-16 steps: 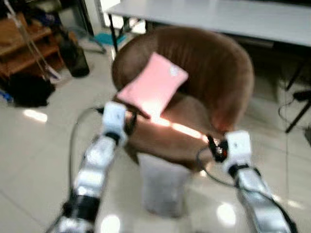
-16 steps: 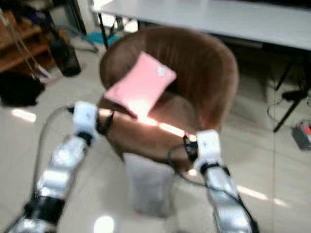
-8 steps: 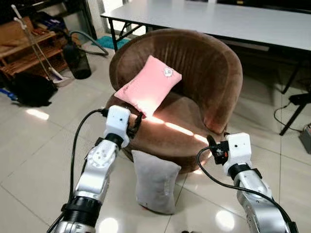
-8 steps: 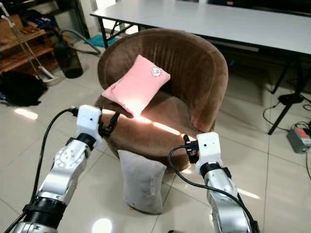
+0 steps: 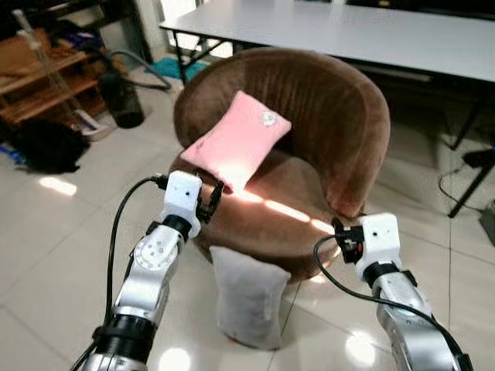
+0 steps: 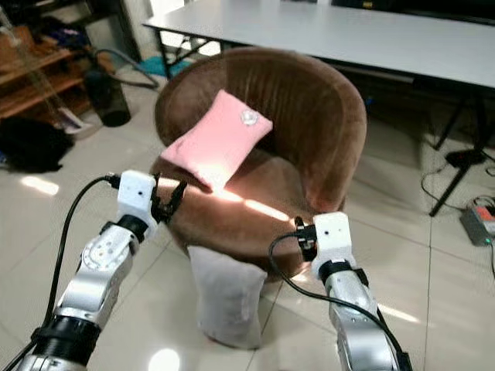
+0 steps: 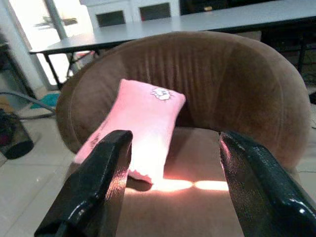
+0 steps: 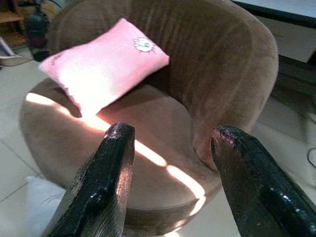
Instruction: Move the pillow to the sofa from floor
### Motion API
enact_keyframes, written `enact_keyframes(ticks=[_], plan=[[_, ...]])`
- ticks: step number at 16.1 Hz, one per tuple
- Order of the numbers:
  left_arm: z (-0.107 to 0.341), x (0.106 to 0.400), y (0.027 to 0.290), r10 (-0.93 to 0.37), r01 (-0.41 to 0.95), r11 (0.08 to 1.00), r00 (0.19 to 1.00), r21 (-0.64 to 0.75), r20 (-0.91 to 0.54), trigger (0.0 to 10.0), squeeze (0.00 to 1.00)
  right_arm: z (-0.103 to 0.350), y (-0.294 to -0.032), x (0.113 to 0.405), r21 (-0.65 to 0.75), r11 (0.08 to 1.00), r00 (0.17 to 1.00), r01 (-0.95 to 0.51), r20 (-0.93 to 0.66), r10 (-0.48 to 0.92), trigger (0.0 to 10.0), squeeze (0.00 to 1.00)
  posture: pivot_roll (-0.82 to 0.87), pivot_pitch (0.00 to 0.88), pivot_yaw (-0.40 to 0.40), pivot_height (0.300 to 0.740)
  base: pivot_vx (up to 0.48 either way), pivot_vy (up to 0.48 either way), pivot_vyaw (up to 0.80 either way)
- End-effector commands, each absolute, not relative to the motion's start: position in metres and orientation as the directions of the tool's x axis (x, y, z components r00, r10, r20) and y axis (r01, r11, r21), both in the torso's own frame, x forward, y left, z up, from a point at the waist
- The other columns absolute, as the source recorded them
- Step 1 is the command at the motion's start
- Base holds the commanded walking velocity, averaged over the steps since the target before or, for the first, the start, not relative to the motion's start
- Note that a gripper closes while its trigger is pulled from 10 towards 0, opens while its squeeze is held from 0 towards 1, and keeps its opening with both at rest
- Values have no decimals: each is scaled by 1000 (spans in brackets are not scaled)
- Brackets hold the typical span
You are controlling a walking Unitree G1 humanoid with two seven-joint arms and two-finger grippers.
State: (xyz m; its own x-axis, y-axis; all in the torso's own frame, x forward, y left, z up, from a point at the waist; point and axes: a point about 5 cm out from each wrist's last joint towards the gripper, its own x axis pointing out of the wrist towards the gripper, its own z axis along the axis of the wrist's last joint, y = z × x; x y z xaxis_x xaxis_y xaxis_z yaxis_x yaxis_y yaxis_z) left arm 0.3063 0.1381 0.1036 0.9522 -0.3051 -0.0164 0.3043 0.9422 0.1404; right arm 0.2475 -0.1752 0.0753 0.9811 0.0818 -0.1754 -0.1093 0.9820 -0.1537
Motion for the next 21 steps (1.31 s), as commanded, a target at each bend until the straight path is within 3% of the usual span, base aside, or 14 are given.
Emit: enact_keyframes(ticks=[1,6,12,16,21], plan=[[104,307,137,-319,318,937,948,144,-14,10000,0,76,-178,248,-159,983,982,-96,-174,68,10000,0,-87,0,59,740,379,0,0],[104,307,137,-319,317,938,948,142,-14,10000,0,76,-177,249,-184,977,982,-112,-172,80,10000,0,-87,0,55,740,378,0,80],[101,305,134,-336,336,934,942,119,-23,10000,0,75,-179,250,-155,982,981,-105,-177,77,10000,0,-88,0,55,740,0,0,0],[89,294,138,-431,433,892,901,130,-42,10000,0,63,-177,248,-145,973,961,-178,-239,140,10000,0,-83,0,52,740,0,0,0],[86,289,145,-385,386,916,922,105,-37,10000,0,62,-178,247,-135,973,960,-189,-234,154,10000,0,-80,0,43,740,0,0,0]])
